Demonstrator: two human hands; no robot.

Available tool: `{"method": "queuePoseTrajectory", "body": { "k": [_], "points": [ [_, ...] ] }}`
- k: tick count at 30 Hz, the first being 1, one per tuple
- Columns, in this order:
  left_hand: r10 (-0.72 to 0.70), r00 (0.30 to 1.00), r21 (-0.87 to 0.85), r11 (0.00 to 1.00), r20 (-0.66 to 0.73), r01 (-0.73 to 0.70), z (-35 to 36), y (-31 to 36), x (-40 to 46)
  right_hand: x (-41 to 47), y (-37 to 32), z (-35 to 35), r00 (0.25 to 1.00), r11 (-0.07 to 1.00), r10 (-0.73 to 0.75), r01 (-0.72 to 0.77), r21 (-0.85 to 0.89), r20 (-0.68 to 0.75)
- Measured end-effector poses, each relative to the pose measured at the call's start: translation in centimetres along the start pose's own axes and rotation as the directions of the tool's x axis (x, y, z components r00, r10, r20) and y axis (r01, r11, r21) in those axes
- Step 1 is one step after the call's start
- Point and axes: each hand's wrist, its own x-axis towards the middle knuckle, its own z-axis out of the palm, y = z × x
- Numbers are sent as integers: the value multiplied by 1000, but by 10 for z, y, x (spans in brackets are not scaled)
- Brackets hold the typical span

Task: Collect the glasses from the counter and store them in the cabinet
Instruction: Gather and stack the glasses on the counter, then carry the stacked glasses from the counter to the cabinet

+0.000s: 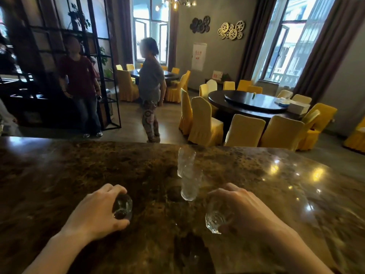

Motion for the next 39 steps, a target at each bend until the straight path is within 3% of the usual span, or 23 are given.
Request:
{"method": "queuePoseTrajectory", "body": {
  "k": [11, 25, 32, 39],
  "points": [
    [-81, 997, 52, 995, 3, 81, 72, 52, -131, -135, 17, 85, 987, 999, 53, -54, -2, 154],
    [-126, 972, -101, 984, 199, 149, 192, 24, -193, -170, -27, 213, 964, 980, 170, -188, 68, 206],
    [-176, 913, -139, 960, 369, 241, 349, -54, -203, -160, -31, 367, 913, 960, 226, -269, 84, 340],
    [-66, 947, -113, 988, 315, 107, 518, -117, -196, -140, -9, 560, 905, 955, 256, -291, 55, 340]
  ]
}}
